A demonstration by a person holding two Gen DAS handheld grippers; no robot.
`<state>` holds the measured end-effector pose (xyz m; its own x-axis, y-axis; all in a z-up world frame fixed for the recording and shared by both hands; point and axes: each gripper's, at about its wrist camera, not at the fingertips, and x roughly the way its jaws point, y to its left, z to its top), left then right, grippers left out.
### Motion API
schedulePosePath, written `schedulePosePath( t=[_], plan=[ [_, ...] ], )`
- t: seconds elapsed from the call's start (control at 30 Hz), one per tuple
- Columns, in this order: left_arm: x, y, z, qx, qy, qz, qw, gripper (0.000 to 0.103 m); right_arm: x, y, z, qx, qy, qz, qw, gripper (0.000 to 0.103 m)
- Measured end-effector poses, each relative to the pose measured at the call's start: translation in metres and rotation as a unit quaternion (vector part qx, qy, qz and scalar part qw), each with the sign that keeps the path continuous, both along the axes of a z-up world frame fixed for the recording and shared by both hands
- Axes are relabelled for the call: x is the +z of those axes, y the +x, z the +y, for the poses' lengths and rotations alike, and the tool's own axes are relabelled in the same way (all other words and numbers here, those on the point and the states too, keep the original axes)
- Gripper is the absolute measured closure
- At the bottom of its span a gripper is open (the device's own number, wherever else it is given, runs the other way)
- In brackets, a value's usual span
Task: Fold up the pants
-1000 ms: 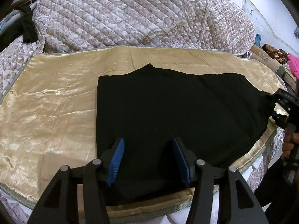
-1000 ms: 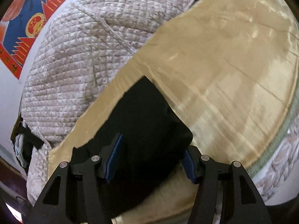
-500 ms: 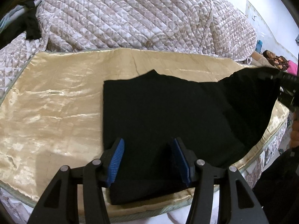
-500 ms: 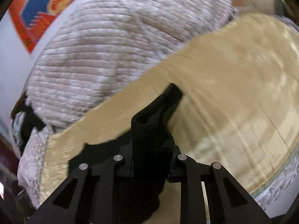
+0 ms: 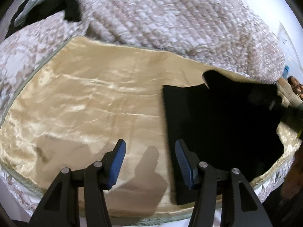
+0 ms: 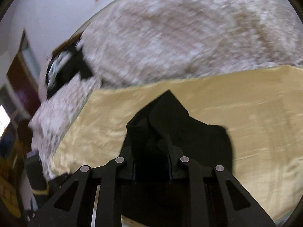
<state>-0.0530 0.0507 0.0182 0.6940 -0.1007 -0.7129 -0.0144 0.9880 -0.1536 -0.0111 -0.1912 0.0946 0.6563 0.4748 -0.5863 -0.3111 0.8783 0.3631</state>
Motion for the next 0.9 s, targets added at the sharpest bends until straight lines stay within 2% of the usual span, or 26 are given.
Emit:
schedulePosePath(
  t=[0.17,0.23,0.4,0.5,0.57,0.6,0.7,0.9],
  plan=[
    [-0.002,-0.001,0.010,0.014,-0.009,0.006,0.9998,0.046,-0.059,0.004,0.043,0.050,-0.035,0.061,0.996,0.080],
    [-0.002,-0.001,0.011,0.014,-0.011,0.006,0.9998,0.046,-0.067,0.003,0.047,0.055,-0.043,0.061,0.996,0.080],
    [0.001,-0.001,0.013,0.016,-0.019,0.005,0.9997,0.046,-0.043,-0.004,0.048,0.047,-0.051,0.032,0.997,0.080],
    [0.000,-0.001,0.017,0.023,-0.021,0.005,0.9995,0.046,-0.025,-0.012,0.056,0.066,-0.038,0.007,0.997,0.081],
    [0.000,-0.001,0.021,0.030,-0.023,0.006,0.9993,0.046,-0.028,-0.015,0.067,0.081,-0.050,0.007,0.995,0.081],
    [-0.001,-0.001,0.023,0.034,-0.023,0.007,0.9991,0.046,-0.039,-0.015,0.075,0.087,-0.066,0.015,0.994,0.081],
    [-0.002,-0.002,0.029,0.043,-0.026,0.007,0.9987,0.046,-0.063,-0.016,0.080,0.091,-0.065,0.046,0.993,0.080],
    [-0.001,0.000,0.031,0.046,-0.031,0.007,0.9984,0.046,-0.052,-0.027,0.085,0.092,-0.074,0.027,0.993,0.080]
  ],
)
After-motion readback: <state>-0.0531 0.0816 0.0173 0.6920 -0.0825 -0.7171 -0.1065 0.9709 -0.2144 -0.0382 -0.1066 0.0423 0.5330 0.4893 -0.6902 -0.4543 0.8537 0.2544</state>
